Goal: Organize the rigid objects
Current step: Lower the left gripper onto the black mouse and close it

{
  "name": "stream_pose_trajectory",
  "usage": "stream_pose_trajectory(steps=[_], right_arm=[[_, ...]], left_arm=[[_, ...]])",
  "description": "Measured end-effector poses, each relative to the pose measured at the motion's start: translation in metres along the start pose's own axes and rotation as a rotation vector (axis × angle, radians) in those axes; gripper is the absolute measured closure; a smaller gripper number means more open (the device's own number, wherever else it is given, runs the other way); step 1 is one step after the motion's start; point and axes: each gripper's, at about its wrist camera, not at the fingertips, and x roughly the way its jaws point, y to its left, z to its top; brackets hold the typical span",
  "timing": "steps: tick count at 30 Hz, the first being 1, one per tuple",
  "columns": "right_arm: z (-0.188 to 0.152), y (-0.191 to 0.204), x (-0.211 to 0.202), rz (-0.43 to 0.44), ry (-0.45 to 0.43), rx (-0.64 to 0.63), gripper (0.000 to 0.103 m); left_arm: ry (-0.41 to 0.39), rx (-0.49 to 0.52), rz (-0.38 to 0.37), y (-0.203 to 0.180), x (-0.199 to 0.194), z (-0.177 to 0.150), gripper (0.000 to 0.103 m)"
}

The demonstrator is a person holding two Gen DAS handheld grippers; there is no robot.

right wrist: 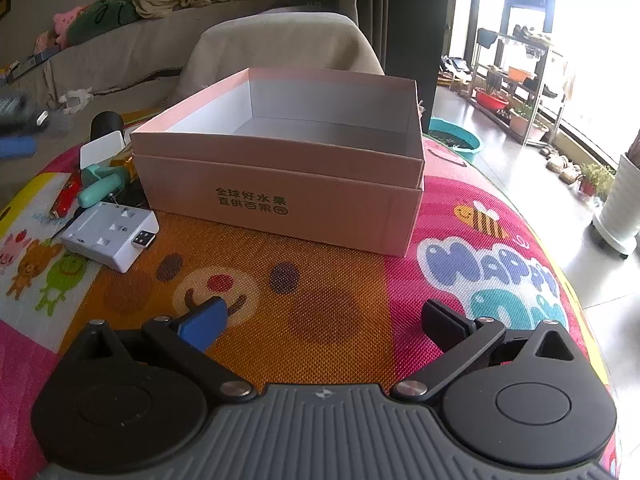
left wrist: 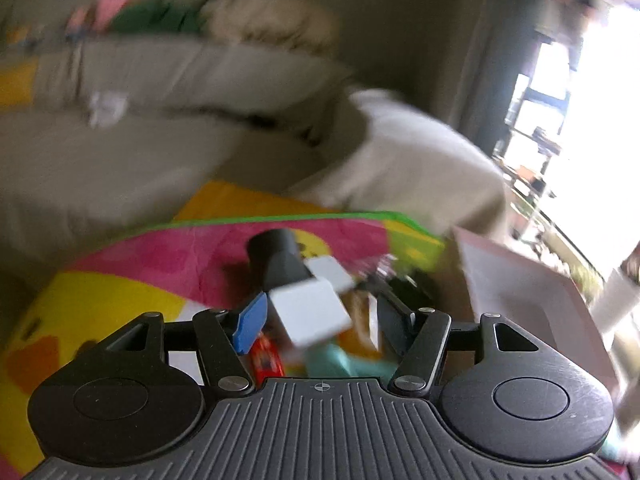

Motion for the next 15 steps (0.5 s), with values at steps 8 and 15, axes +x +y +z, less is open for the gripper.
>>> stream_pose_trajectory(steps=[8,15], right_arm=[[0.0,-0.001,0.001,0.003,0.001,0.007,0.0],[0.0,-0.001,0.0,0.005,0.0,0.01,0.0]], left_arm=[[0.115,-0.074,0.104,0.019,0.091,0.035,0.037],[0.126,-0.08,0.044,0.038,0.084,0.018,0.051]])
